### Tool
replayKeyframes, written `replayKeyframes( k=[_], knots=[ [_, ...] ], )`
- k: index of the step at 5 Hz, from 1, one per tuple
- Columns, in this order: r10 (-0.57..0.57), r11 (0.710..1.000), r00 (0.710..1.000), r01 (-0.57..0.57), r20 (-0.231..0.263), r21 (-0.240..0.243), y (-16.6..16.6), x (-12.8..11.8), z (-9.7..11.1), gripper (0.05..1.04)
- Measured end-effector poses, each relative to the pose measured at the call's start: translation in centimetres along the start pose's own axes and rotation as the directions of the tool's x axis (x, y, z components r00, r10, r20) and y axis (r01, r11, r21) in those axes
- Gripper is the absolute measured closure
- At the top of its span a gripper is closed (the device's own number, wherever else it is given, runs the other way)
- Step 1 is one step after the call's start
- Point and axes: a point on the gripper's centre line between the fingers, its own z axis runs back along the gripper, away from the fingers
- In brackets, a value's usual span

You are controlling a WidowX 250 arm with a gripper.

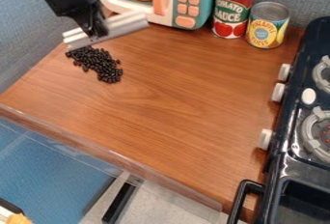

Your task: Sweep into pile

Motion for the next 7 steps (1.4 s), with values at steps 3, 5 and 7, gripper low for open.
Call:
replayKeyframes(
  k=[3,5,7],
  knots=[
    [0.433,0.9,0.892,-0.421,0.129,-0.11,-4.1,2.1,-1.2,0.753],
    [0.287,0.958,0.951,-0.287,0.113,-0.017,-6.3,3.8,-3.2,0.753],
    [0.279,0.959,0.955,-0.282,0.102,0.019,-6.4,3.9,-4.9,0.753]
  ],
)
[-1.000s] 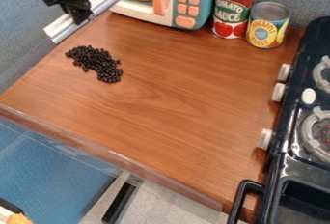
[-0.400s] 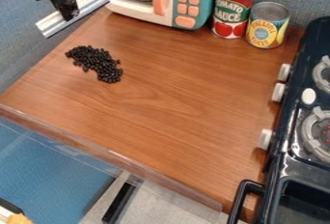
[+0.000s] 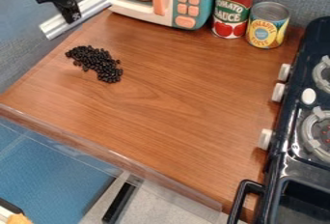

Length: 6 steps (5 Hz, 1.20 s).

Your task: Sweep into pile

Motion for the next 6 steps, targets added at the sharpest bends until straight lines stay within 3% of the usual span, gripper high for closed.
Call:
replayKeyframes(
  k=[2,3,6],
  knots=[
    [-0.005,0.999,1.0,0.006,0.028,-0.032,-0.9,0.1,-0.9,0.753],
    [-0.009,1.0,0.999,0.01,0.053,-0.015,-0.6,0.6,-2.5,0.753],
    [-0.033,0.999,0.997,0.035,0.077,-0.034,-0.5,0.2,-3.3,0.753]
  ],
)
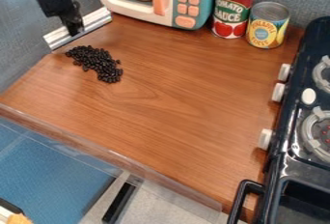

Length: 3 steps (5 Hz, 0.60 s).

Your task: Sweep into pile

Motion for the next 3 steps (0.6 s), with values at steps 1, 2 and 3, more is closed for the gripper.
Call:
replayKeyframes(
  k=[1,2,3],
  knots=[
    [-0.014,1.0,1.0,0.014,0.003,-0.006,0.1,0.2,-0.2,0.753],
    [-0.025,1.0,1.0,0.024,0.01,0.012,0.9,0.3,-0.6,0.753],
    [-0.038,0.999,0.999,0.037,0.008,0.025,1.8,0.2,-0.8,0.753]
  ],
)
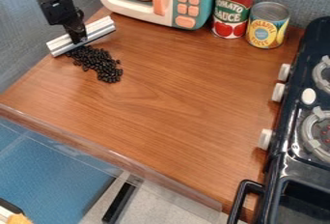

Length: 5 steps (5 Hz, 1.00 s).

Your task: Sweep into pile

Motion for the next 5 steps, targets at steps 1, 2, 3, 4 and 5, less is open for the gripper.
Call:
replayKeyframes(
  k=[1,2,3,4,5],
  knots=[
    [0.0,1.0,1.0,0.0,-0.007,0.011,1.1,-0.1,0.4,0.753],
    [-0.013,1.0,1.0,0.013,-0.011,0.029,2.5,-0.5,0.5,0.753],
    [-0.017,0.999,1.0,0.018,-0.019,0.044,3.8,-0.6,0.7,0.753],
    [-0.024,0.998,0.999,0.026,-0.027,0.06,5.0,-0.9,1.1,0.753],
    [-0.037,0.997,0.999,0.04,-0.038,0.073,6.4,-1.5,1.5,0.753]
  ],
)
